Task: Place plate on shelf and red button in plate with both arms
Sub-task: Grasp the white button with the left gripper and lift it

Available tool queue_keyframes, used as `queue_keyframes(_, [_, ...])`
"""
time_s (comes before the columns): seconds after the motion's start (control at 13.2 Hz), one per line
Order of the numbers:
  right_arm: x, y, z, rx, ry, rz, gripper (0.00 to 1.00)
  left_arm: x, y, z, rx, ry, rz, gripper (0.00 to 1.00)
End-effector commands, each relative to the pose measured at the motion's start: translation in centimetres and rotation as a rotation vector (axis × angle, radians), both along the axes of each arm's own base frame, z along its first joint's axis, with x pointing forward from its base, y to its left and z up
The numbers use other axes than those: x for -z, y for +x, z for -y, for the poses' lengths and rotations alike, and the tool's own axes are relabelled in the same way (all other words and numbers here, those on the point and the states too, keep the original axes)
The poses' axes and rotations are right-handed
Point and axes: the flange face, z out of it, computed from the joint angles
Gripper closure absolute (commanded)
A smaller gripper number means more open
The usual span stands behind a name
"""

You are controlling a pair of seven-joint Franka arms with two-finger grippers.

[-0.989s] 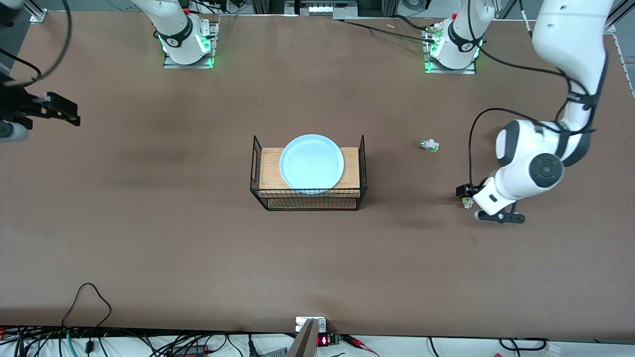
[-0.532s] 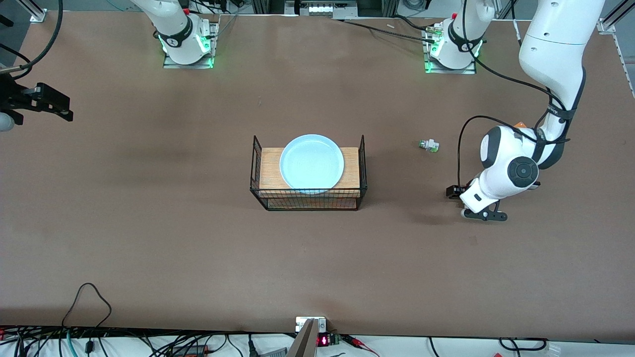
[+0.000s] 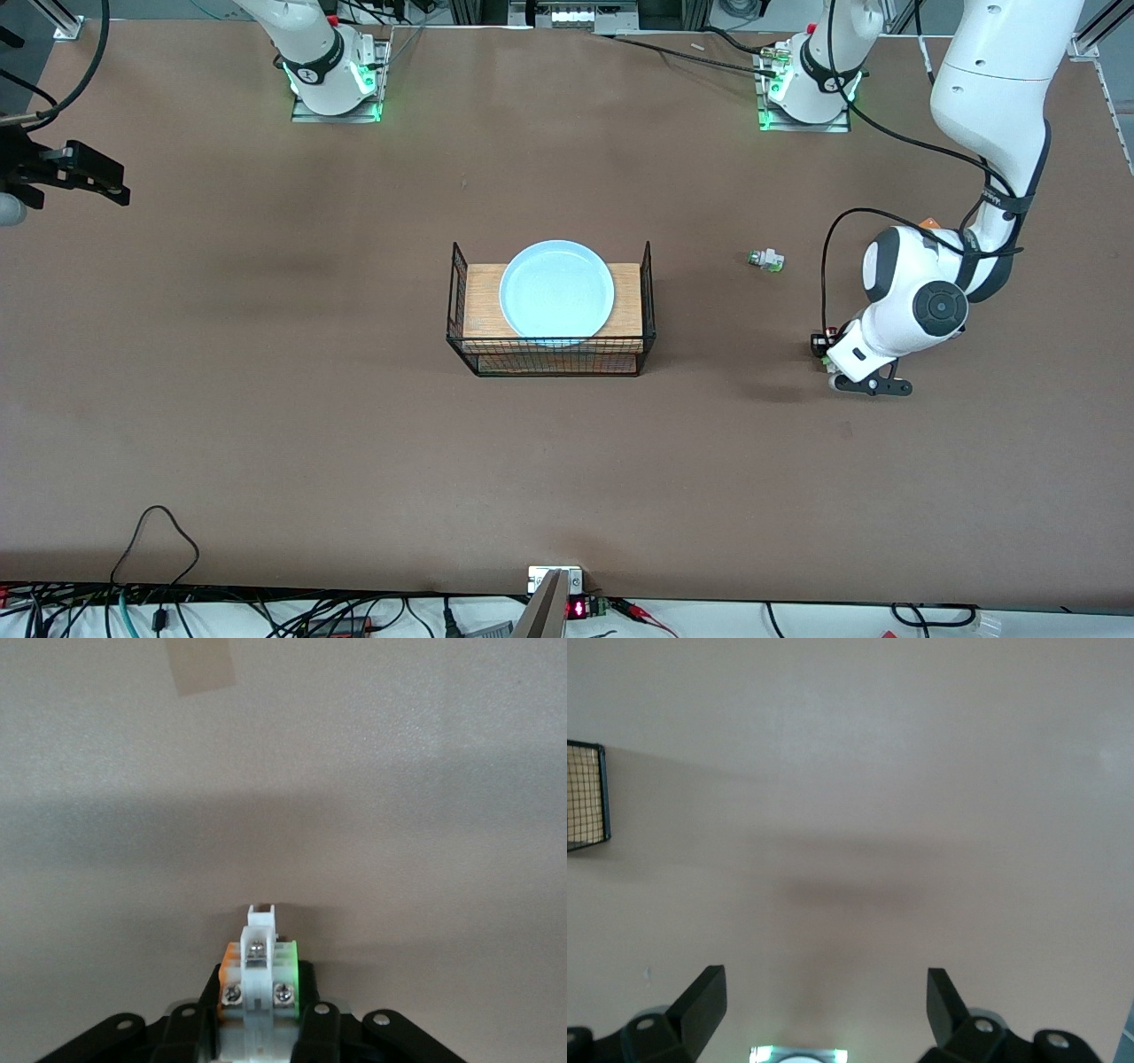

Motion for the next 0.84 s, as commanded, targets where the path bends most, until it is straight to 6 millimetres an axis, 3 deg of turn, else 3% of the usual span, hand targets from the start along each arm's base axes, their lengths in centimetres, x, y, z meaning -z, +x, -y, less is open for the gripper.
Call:
queue_keyframes(0.0, [1.9, -2.3, 0.5, 0.018, 0.008, 0.031, 0.0, -0.4, 0.3, -0.2, 0.005, -0.001, 0.004, 1.0])
queue_keyframes(0.15, [2.8, -2.0, 0.8, 0.023, 0.008, 0.032, 0.0, -2.2, 0.8, -0.1, 0.001, -0.001, 0.026, 1.0])
queue_keyframes(0.3, [3.5, -1.5, -0.3, 0.003, 0.005, 0.018, 0.0, -5.7, 1.2, 0.5, 0.0, 0.0, 0.026, 1.0])
queue_keyframes(0.61, [4.8, -0.3, 0.0, -0.003, 0.006, -0.004, 0.0, -16.2, 3.8, 3.9, 0.036, -0.003, -0.096, 1.0])
queue_keyframes(0.76, [5.3, 1.8, 0.1, -0.002, 0.008, -0.019, 0.0, -22.3, 4.3, 7.6, 0.035, -0.017, -0.146, 1.0])
